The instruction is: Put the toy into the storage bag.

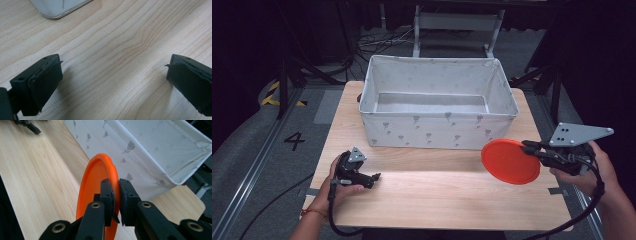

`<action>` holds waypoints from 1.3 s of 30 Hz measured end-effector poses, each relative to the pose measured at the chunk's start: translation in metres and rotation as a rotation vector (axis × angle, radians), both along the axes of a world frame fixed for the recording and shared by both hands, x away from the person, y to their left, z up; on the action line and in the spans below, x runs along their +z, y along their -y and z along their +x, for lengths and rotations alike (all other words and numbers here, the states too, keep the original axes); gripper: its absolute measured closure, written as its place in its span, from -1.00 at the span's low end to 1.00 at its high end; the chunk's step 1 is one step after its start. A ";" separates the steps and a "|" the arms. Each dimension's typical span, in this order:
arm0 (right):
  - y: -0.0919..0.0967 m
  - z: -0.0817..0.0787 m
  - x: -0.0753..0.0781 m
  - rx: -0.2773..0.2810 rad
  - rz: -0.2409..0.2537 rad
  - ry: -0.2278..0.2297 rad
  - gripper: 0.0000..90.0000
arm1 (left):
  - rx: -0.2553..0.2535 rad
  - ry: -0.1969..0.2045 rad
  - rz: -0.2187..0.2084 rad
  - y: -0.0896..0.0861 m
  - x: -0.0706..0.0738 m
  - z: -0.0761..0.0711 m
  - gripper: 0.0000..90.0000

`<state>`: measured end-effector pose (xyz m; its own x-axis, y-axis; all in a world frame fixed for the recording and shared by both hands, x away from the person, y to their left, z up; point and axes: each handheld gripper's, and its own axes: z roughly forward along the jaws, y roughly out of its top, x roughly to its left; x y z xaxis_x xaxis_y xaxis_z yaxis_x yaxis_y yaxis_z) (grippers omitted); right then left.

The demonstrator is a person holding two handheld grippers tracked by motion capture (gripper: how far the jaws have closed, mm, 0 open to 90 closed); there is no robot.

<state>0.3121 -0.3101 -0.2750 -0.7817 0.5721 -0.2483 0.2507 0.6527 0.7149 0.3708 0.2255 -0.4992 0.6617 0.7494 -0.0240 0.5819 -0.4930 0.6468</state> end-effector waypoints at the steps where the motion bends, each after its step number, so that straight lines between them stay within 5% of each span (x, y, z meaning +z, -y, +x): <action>1: 0.001 0.000 0.003 0.001 -0.003 0.004 0.84 | -0.001 0.002 0.003 0.000 0.000 0.000 -0.99; 26: -0.009 0.015 0.077 0.022 -0.038 0.074 0.84 | 0.002 -0.003 -0.001 0.000 0.000 0.000 -0.99; 39: -0.018 0.051 0.112 -0.011 -0.059 0.110 0.84 | 0.007 -0.001 -0.002 0.000 0.000 -0.001 -0.99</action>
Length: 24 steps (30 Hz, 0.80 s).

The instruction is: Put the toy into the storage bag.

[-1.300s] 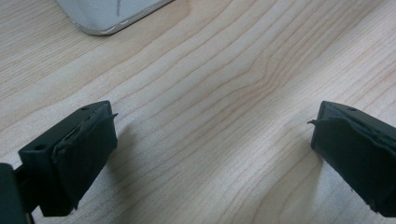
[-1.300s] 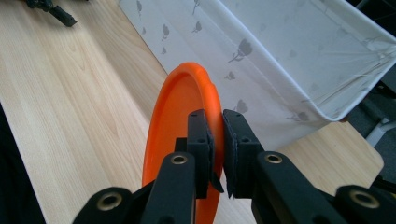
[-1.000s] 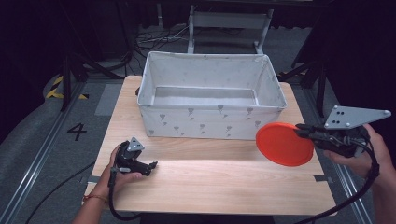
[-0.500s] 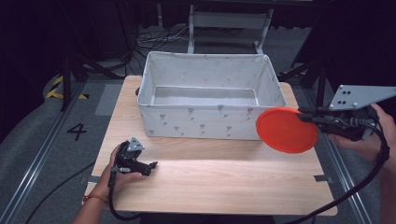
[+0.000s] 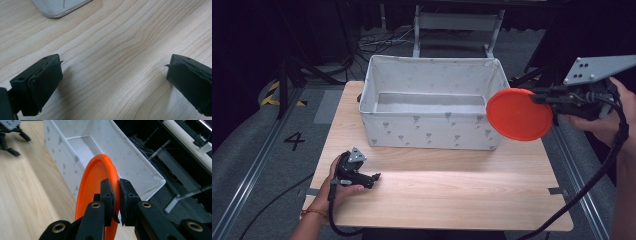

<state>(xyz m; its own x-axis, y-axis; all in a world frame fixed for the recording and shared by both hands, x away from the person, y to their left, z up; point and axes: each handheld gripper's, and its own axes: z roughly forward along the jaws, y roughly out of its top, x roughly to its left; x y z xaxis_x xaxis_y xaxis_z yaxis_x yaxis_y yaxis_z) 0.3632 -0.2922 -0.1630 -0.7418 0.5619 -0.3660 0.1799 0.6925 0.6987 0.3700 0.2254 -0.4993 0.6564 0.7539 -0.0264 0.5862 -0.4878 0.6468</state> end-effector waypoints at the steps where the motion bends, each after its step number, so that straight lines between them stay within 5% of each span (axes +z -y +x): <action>1: -0.001 0.004 0.002 0.000 0.001 0.002 0.84 | 0.000 0.004 0.003 0.000 0.000 0.000 -0.99; 14: -0.019 0.052 0.015 -0.005 -0.006 0.013 0.84 | 0.000 0.000 -0.002 0.000 0.000 0.000 -0.99; 24: -0.032 0.101 -0.005 0.045 -0.014 -0.009 0.84 | 0.001 -0.001 -0.003 0.000 0.000 0.000 -0.99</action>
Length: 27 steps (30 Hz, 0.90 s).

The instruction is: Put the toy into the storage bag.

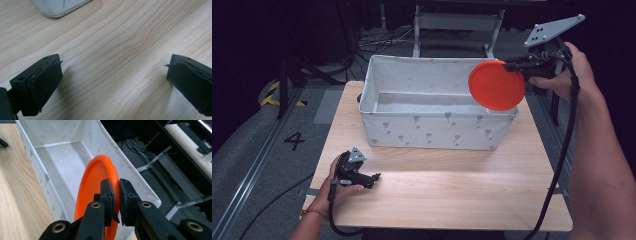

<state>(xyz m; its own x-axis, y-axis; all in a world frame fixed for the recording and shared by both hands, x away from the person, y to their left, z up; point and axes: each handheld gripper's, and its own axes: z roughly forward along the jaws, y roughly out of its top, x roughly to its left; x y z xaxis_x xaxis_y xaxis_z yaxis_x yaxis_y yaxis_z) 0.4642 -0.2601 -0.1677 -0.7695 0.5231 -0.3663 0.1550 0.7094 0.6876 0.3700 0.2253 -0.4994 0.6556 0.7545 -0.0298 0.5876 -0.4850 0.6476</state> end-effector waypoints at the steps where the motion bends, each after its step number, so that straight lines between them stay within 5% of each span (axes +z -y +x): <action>1: -0.002 0.005 -0.003 0.009 -0.001 -0.001 0.84 | 0.000 0.000 0.000 0.000 0.000 0.000 -0.99; 11: -0.017 0.039 -0.030 0.052 -0.040 -0.033 0.84 | -0.001 0.002 0.001 0.000 0.000 0.000 -0.99; 23: -0.012 0.064 -0.068 0.100 -0.097 -0.099 0.84 | 0.007 0.002 0.003 0.000 0.000 -0.001 -0.99; 27: -0.013 0.067 -0.083 0.135 -0.162 -0.143 0.84 | 0.011 -0.003 0.002 0.000 0.000 -0.001 -0.99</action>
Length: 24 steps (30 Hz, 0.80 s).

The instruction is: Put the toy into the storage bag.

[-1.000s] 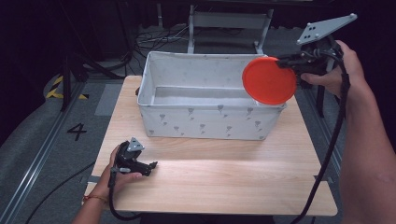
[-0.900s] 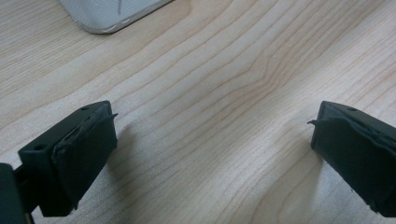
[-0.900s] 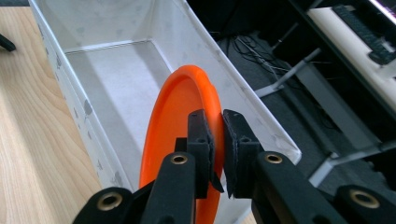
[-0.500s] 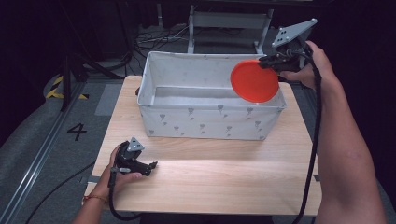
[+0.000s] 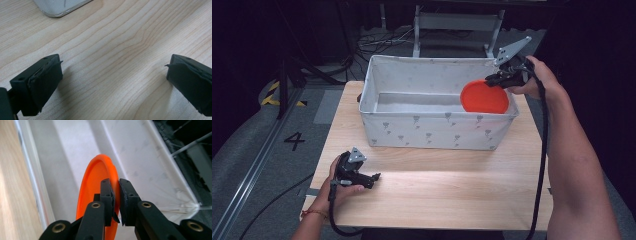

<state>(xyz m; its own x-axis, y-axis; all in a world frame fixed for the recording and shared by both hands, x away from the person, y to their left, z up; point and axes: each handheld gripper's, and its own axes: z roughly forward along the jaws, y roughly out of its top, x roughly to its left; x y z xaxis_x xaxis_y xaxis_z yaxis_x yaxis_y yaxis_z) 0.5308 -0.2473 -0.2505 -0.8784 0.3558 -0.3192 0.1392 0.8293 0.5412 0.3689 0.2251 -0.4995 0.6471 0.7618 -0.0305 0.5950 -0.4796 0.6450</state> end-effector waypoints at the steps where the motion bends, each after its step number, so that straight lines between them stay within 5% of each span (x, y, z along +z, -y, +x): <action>1: -0.001 0.000 -0.003 0.005 -0.012 -0.008 0.84 | 0.001 0.001 0.000 0.000 0.000 0.000 -0.99; 17: -0.027 -0.001 -0.045 0.117 -0.195 -0.185 0.83 | 0.006 0.002 0.000 0.000 0.000 0.000 -0.99; 24: -0.037 0.002 -0.057 0.126 -0.329 -0.296 0.80 | 0.005 0.002 0.000 0.000 0.000 0.000 -0.99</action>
<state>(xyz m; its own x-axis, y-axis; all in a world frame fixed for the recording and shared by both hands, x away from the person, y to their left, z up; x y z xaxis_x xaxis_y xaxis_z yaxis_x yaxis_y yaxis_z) 0.5332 -0.2105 -0.3078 -0.9787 0.1621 -0.1260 0.1352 0.9708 0.1984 0.3685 0.2251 -0.4994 0.6431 0.7653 -0.0291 0.5962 -0.4764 0.6462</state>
